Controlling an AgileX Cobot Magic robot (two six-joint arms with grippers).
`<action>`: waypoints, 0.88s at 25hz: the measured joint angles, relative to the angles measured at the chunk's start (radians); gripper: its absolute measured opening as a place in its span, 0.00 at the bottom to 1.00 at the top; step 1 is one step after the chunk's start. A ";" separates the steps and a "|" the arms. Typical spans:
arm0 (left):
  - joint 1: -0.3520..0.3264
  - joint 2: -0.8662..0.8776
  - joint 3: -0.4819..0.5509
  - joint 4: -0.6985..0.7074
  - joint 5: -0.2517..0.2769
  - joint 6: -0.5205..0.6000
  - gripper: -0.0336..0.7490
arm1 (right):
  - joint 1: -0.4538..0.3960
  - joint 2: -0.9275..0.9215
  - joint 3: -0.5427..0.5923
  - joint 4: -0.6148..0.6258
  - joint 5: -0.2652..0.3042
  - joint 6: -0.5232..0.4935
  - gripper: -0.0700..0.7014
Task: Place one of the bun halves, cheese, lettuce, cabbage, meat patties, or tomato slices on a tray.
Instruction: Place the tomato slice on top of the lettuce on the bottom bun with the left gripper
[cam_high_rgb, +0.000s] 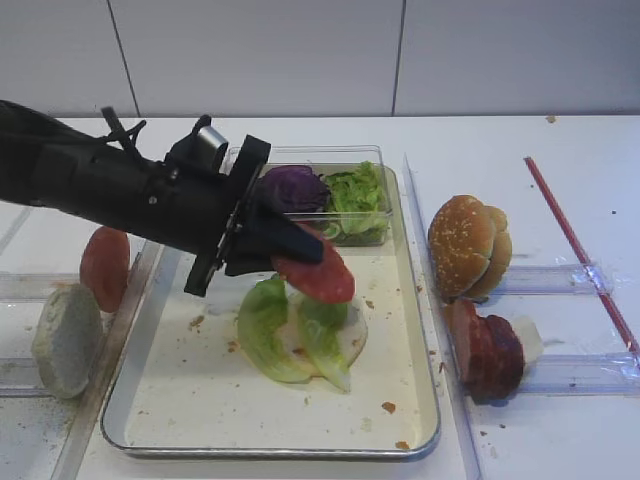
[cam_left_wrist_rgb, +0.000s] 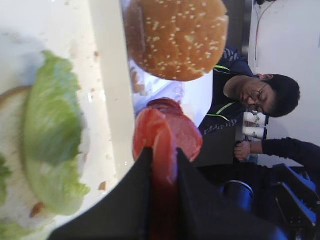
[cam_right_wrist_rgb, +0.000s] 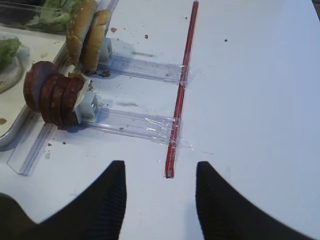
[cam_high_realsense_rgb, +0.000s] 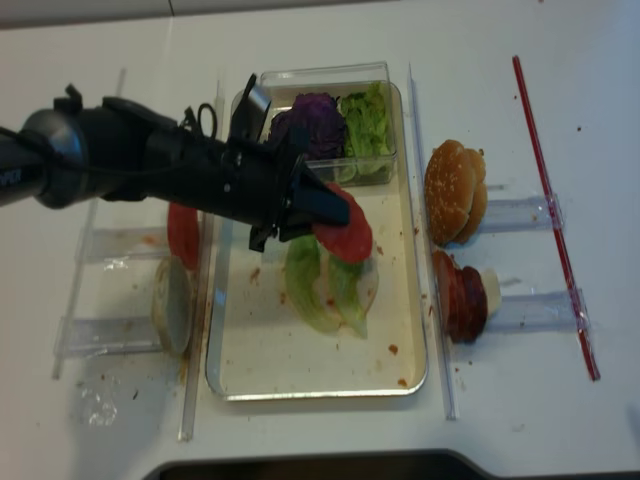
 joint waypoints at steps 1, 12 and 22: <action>0.003 0.000 0.010 0.002 0.000 0.008 0.11 | 0.000 0.000 0.000 0.000 0.000 -0.002 0.58; 0.027 0.000 0.052 -0.017 0.000 0.075 0.11 | 0.000 0.000 0.000 0.000 -0.002 -0.002 0.57; 0.036 0.094 0.054 -0.097 -0.002 0.099 0.11 | 0.000 0.000 0.000 0.000 -0.002 -0.002 0.57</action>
